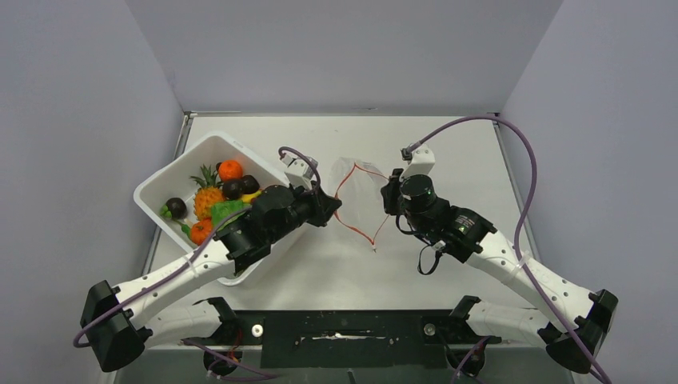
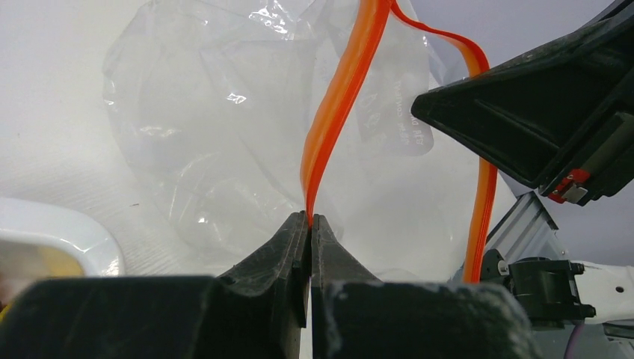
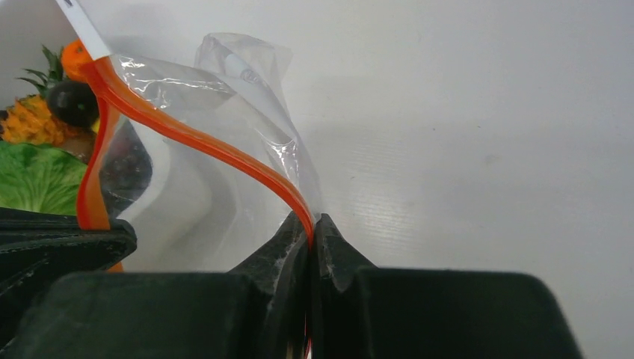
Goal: Place the food in the zip-top bag and seal the zipper
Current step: Open the zipper of the food storage bag at the center of the board.
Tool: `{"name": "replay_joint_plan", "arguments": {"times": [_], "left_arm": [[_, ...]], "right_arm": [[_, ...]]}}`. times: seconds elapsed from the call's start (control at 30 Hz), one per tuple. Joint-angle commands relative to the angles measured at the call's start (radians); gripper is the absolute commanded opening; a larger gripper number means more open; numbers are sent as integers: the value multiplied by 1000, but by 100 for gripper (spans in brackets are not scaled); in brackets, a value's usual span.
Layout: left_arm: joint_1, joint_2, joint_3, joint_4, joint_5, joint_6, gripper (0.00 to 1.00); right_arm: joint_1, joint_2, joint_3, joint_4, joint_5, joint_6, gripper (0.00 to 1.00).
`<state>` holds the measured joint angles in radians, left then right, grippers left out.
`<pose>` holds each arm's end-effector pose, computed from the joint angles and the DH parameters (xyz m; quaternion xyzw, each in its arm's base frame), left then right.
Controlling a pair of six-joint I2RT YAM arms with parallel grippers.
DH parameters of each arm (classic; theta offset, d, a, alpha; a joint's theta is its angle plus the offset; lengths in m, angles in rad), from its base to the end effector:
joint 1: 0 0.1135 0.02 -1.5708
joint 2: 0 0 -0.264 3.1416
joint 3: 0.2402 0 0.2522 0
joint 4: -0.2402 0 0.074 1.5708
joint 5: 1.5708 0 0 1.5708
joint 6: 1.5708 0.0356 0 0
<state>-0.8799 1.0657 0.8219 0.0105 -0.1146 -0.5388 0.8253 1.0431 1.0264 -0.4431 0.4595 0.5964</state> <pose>0.1630 -0.1907 0.3183 0.0980 0.7780 -0.3691 0.4989 0.1662 0.1567 0.3505 0.0248 0.8356 0.1884 0.5154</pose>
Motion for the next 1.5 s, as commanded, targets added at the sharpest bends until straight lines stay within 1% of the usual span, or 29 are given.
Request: {"name": "replay_joint_plan", "arguments": {"times": [0.0, 0.1, 0.27, 0.4, 0.5, 0.67, 0.77, 0.93, 1.17, 1.3, 1.47], "left_arm": [[7, 16, 79, 45, 51, 7, 0], [7, 31, 96, 54, 70, -16, 0], [8, 63, 95, 110, 140, -46, 0], [8, 57, 66, 174, 154, -51, 13], [7, 46, 51, 226, 209, -62, 23], [7, 31, 11, 315, 280, -79, 32], [8, 38, 3, 357, 316, -79, 37], [8, 85, 10, 484, 400, -96, 41], [7, 175, 81, 477, 390, -140, 42], [7, 223, 96, 408, 273, -131, 37], [5, 259, 124, 306, 166, -57, 35]], "right_arm": [[-4, -11, 61, -64, 56, -60, 0], [-6, -42, 76, -92, 96, -66, 0], [-6, -72, 55, -81, 65, -53, 0], [-6, -67, 77, -109, 55, -41, 0], [-5, -77, 71, -106, 21, -23, 0], [-5, -73, 52, -106, 5, 7, 0], [-5, -47, 69, -129, 9, 15, 0], [2, -14, 95, -120, 8, 20, 0], [19, 16, 88, -93, 20, 26, 0], [30, 12, 84, -72, 24, 31, 0], [46, 13, 98, -73, 38, 21, 0]]}}
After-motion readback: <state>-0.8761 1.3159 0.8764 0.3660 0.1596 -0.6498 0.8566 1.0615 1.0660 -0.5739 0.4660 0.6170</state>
